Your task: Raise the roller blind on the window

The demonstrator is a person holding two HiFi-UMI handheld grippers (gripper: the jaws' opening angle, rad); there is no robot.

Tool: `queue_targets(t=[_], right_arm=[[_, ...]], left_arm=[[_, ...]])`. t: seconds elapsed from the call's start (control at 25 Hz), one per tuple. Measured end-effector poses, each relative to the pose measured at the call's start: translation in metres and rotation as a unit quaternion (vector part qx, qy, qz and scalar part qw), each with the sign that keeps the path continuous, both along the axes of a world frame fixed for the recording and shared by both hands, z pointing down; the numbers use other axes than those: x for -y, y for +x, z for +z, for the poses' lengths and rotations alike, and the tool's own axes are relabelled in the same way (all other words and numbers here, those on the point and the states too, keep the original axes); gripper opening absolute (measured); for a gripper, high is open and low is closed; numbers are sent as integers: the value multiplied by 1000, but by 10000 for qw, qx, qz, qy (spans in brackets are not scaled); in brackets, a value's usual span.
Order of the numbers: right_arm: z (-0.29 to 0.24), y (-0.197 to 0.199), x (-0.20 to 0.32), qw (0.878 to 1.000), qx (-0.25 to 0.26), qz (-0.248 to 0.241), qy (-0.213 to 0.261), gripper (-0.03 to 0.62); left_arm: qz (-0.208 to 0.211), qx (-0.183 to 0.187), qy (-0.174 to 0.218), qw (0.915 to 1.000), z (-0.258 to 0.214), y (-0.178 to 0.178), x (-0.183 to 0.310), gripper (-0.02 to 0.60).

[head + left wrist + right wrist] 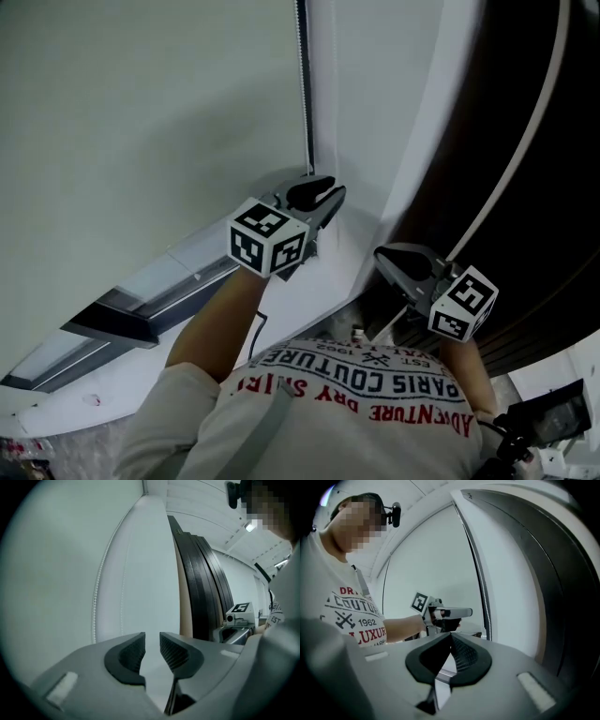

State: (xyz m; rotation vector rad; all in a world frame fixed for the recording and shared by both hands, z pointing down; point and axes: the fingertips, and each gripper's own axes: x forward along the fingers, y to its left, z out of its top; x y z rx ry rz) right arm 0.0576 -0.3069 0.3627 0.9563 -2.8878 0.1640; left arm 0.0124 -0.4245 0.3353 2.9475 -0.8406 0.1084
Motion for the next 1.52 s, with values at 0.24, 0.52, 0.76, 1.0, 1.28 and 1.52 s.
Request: queue_targets(t=[0.24,0.52,0.76,1.0,1.28,1.52], right_arm=[[-11,-1,7,9997,-135,-64,193,6],[-8,6,9,9999,-51,22,138,6],[4,11,8,9999,-75,86,0,6],[10,7,1,9999,-29,38,-109,6],[12,6,-30,9999,-39,-87,-93,6],[18,22,-50,9990,236,-241,-295,6]], left_arm=[[-411,168,26,9990,3,2,68,144],[-395,231,-88,9989,5,19,93,143],[-447,159,-148,9988,13,22,101,21],[-387,18,-100,9992,13,5,76,15],[-336,119,194,9992,4,-8,4,14],[-177,277,61,9994,17,5,-62,14]])
